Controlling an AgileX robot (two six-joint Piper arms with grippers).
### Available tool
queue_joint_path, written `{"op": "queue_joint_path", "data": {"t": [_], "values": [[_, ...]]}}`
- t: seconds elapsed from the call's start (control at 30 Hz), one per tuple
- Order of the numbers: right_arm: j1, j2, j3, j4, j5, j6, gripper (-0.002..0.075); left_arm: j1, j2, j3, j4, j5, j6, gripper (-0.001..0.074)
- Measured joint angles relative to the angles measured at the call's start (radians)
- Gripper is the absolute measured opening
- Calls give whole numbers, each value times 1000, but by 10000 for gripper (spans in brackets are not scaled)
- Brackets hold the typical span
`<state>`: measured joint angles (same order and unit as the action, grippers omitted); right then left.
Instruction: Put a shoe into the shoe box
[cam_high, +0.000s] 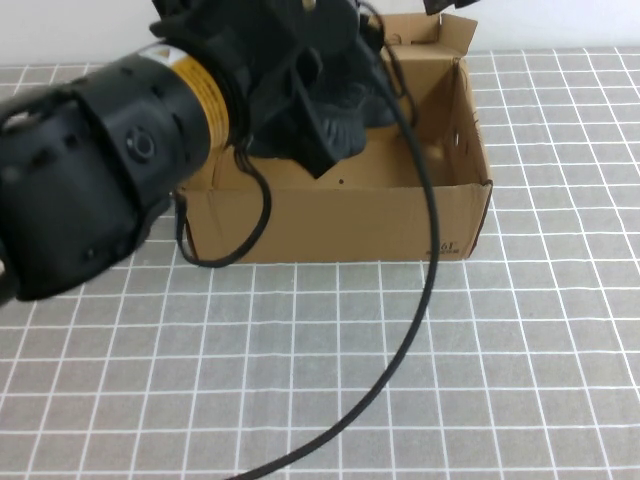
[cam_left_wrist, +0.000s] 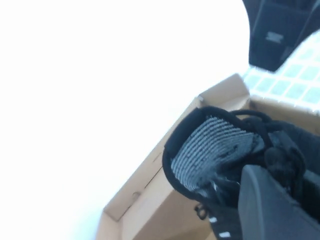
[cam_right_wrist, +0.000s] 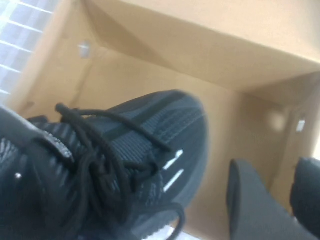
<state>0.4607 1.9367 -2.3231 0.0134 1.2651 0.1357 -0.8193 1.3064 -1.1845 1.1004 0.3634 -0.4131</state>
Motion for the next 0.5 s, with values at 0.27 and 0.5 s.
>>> {"op": "queue_joint_path", "data": {"t": [0.27,0.5], "values": [[-109,0,0,48,0,-31,183,0,0,-16,-293,52,161,36],[-150,0,0,46,0,-50,181,37,0,-34,-676,130,445,36]]}}
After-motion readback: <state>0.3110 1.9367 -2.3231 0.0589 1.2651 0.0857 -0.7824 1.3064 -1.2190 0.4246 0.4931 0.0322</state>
